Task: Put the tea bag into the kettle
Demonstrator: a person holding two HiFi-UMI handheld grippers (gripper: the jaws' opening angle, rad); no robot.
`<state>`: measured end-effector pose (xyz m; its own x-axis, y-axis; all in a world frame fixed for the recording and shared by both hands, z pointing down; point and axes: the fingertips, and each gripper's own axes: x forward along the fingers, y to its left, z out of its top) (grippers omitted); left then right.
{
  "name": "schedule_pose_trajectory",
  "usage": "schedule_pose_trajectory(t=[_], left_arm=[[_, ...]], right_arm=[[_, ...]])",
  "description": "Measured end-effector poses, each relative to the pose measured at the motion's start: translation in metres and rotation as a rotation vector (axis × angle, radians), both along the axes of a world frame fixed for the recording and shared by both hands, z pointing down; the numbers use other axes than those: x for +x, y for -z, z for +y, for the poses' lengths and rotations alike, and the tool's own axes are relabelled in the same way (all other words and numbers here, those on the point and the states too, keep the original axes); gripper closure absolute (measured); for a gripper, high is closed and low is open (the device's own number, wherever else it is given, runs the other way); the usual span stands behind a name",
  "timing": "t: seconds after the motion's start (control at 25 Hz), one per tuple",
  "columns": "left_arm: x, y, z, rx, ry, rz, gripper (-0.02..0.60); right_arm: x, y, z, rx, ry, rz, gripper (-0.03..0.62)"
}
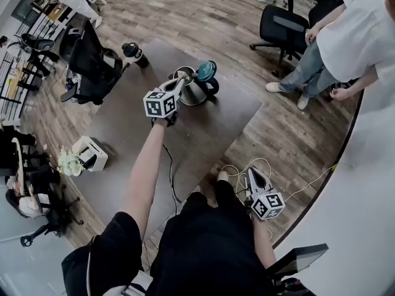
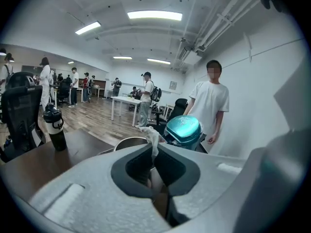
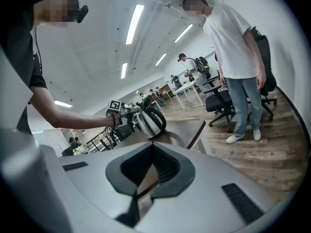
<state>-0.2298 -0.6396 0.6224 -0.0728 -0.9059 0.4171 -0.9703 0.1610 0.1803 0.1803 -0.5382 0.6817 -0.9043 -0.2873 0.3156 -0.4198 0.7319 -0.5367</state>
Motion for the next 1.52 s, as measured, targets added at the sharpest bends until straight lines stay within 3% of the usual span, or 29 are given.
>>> schedule_pose_trajectory(t=[0.28, 0.52, 0.68, 0.88, 1.08, 1.2, 1.28, 1.52], left_arm=[[-0.003, -0.028, -0.008, -0.068, 0.033, 0.012, 0.572], [0.0, -0.027, -0.008, -0.083, 0.006, -0.066, 0.571], [-0.005, -0.027, -0.005, -0.107, 0.01, -0.139, 0.517], [-0.008, -0.023, -0.004, -0.103, 0.028, -0.163, 0.468], [-0.007, -0.011, -0.001, -0.07, 0.052, -0.18, 0.468], [-0.003, 0.009, 0.005, 0.0, 0.056, -0.195, 0.474], [0.002, 0.029, 0.015, 0.06, 0.044, -0.206, 0.577], [0.033, 0.061, 0.074, 0.146, 0.013, -0.207, 0.577]], right_arm=[[-0.004, -0.004, -0.012, 0.005, 0.007, 0.012, 0.588], [-0.01, -0.004, -0.012, -0.001, 0.017, 0.008, 0.588], [-0.015, -0.003, -0.012, 0.002, 0.022, 0.001, 0.588], [-0.016, -0.002, -0.011, 0.001, 0.024, -0.005, 0.588], [-0.014, 0.0, -0.012, -0.003, 0.017, -0.01, 0.588], [-0.019, 0.001, -0.01, -0.001, 0.031, -0.017, 0.588], [-0.026, 0.004, -0.009, 0.005, 0.049, -0.024, 0.588], [-0.049, 0.015, 0.0, 0.029, 0.122, -0.047, 0.588]])
